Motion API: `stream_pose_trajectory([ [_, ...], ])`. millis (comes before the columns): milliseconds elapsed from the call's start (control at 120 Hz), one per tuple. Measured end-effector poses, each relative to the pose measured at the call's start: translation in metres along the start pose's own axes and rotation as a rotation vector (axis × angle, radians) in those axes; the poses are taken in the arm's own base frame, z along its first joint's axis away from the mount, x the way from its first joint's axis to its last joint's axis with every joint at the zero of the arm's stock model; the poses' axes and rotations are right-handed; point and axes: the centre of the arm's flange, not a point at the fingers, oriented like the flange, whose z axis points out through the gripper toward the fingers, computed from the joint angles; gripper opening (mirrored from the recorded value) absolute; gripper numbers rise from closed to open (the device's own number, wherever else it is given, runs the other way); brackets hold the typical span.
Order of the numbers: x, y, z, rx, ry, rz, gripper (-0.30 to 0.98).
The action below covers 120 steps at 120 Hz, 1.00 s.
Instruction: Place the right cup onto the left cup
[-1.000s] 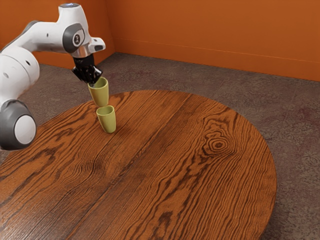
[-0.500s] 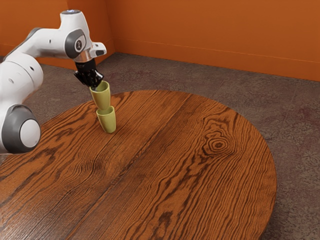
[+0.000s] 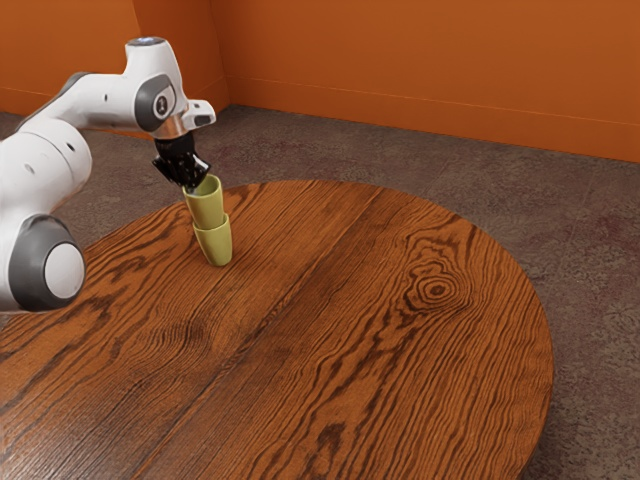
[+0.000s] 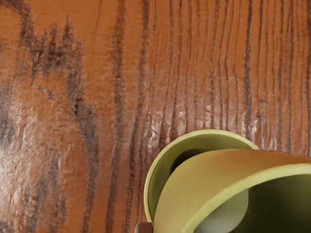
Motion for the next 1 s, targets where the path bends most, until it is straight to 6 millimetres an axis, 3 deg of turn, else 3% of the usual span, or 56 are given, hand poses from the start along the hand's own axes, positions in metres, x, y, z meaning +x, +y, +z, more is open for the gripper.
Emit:
stream_pose_trajectory([
  [225,0.001,-0.001,0.008,-0.004,0.002,0.010,0.34],
  [383,0.001,-0.002,0.006,-0.003,0.010,0.014,0.52],
  [667,-0.003,0.004,-0.009,0.002,0.011,0.033,0.64],
  [858,-0.014,0.017,-0.041,0.008,0.012,0.055,0.67],
  [1000,-0.026,0.038,-0.064,0.015,0.002,0.087,0.68],
])
